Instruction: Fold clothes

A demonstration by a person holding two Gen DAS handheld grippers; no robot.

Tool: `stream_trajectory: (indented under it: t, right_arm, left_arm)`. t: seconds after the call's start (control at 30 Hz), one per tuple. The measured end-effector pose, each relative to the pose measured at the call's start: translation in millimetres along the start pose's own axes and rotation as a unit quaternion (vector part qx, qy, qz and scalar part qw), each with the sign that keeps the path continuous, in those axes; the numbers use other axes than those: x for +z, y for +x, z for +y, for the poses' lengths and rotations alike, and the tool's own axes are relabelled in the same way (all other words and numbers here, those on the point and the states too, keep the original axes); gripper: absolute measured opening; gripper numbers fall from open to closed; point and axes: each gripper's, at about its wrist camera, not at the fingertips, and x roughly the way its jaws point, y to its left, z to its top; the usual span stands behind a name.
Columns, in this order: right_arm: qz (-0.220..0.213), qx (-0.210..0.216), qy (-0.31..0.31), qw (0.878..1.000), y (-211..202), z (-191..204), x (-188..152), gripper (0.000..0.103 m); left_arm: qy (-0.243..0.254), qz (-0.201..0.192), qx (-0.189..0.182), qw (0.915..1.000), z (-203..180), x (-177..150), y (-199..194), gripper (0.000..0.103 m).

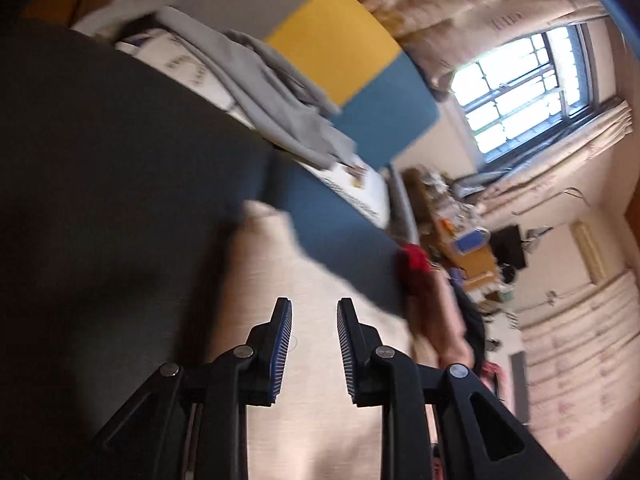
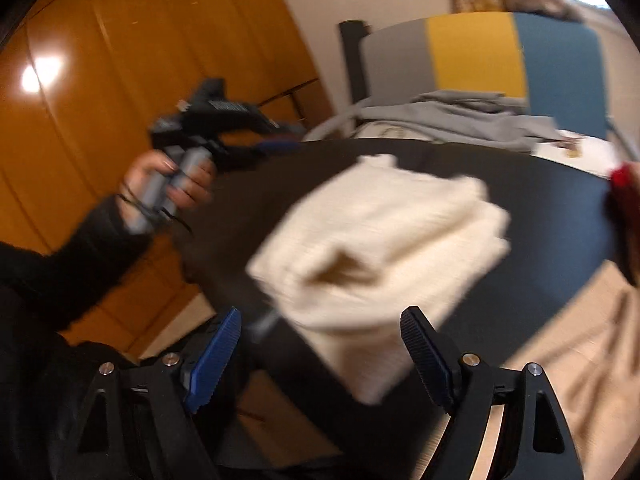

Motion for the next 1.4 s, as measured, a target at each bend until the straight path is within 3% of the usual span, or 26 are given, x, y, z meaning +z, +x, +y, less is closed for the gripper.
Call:
stream_trajectory:
  t: [0.07, 0.13, 0.27, 0.3, 0.33, 0.43, 0.5, 0.6, 0.67, 0.77, 0.83, 0.9, 0.93, 1.1, 1.27, 1.3, 1.33, 1.37, 1.4]
  right_arm:
    - [0.022, 0.012, 0.000, 1.000, 22.5, 5.1, 5.8, 0.080]
    - [0.044, 0.017, 0.009, 0.999, 44.3, 4.4, 8.9, 0.065]
    - [0.066, 0.026, 0.041, 0.997, 78.7, -3.2, 12.6, 0.052]
    - [0.068, 0.020, 0.043, 0.997, 82.2, -2.5, 12.3, 0.029]
    - [0.069, 0.010, 0.047, 0.996, 79.2, -2.0, 10.2, 0.014]
    - [0.065, -0.025, 0.052, 0.996, 63.3, -4.2, -2.5, 0.013]
    - [0.085, -0.048, 0.087, 0.991, 60.9, -17.8, -27.1, 0.013]
    - [0.074, -0.040, 0.110, 0.990, 61.5, -25.8, -59.3, 0.014]
    - [0.046, -0.021, 0.145, 0.988, 50.9, -30.9, -64.3, 0.019]
    - [0.021, -0.010, 0.181, 0.983, 25.3, -37.1, -62.2, 0.031]
    - [-0.012, -0.018, 0.184, 0.983, 3.3, -38.8, -56.4, 0.057]
    - [-0.053, -0.030, 0.189, 0.980, -14.7, -43.9, -46.6, 0.072]
    - [-0.069, -0.035, 0.186, 0.979, -19.1, -46.3, -40.9, 0.072]
    - [-0.109, -0.075, 0.209, 0.969, 1.9, -73.9, -2.6, 0.072]
    - [-0.092, -0.073, 0.227, 0.967, 41.5, -85.9, 26.4, 0.072]
    - [-0.085, -0.072, 0.226, 0.968, 48.1, -86.5, 30.4, 0.062]
    - [-0.066, -0.081, 0.217, 0.971, 59.7, -85.0, 33.8, 0.036]
    - [-0.047, -0.090, 0.208, 0.973, 71.2, -83.5, 37.1, 0.023]
    - [-0.031, -0.103, 0.198, 0.974, 80.7, -80.7, 40.4, 0.017]
  left_arm:
    - [0.009, -0.001, 0.000, 1.0000, 9.2, -12.5, 3.5, 0.022]
    - [0.032, -0.003, -0.003, 0.9995, 12.1, -22.5, 8.6, 0.022]
    - [0.106, -0.001, -0.015, 0.9942, -4.0, -41.3, 23.0, 0.022]
    - [0.133, 0.000, -0.010, 0.9911, -10.9, -47.7, 26.6, 0.022]
    - [0.159, 0.004, -0.009, 0.9872, -17.0, -56.4, 30.0, 0.022]
    - [0.236, 0.021, 0.007, 0.9715, -30.2, -84.7, 39.5, 0.024]
    - [0.264, 0.036, 0.013, 0.9636, -31.8, -102.1, 49.8, 0.024]
    - [0.285, 0.022, 0.026, 0.9578, -33.6, -117.0, 54.1, 0.024]
    - [0.282, 0.022, 0.031, 0.9588, -36.8, -117.3, 51.7, 0.024]
    - [0.281, 0.020, 0.034, 0.9588, -39.5, -119.1, 46.3, 0.024]
    - [0.282, 0.017, 0.032, 0.9589, -39.9, -121.0, 45.7, 0.024]
    - [0.280, 0.012, 0.033, 0.9594, -41.1, -122.4, 47.0, 0.024]
    - [0.280, 0.010, 0.033, 0.9595, -41.9, -123.0, 47.7, 0.025]
    - [0.287, 0.004, 0.038, 0.9573, -45.3, -127.5, 47.0, 0.025]
    - [0.289, -0.021, 0.035, 0.9564, -50.3, -129.5, 37.2, 0.025]
    - [0.293, -0.027, 0.033, 0.9552, -52.3, -131.0, 34.2, 0.025]
    - [0.297, -0.032, 0.032, 0.9538, -54.1, -132.7, 31.9, 0.025]
    - [0.301, -0.037, 0.031, 0.9523, -55.9, -134.3, 29.7, 0.025]
    - [0.305, -0.042, 0.030, 0.9509, -57.8, -136.4, 26.7, 0.025]
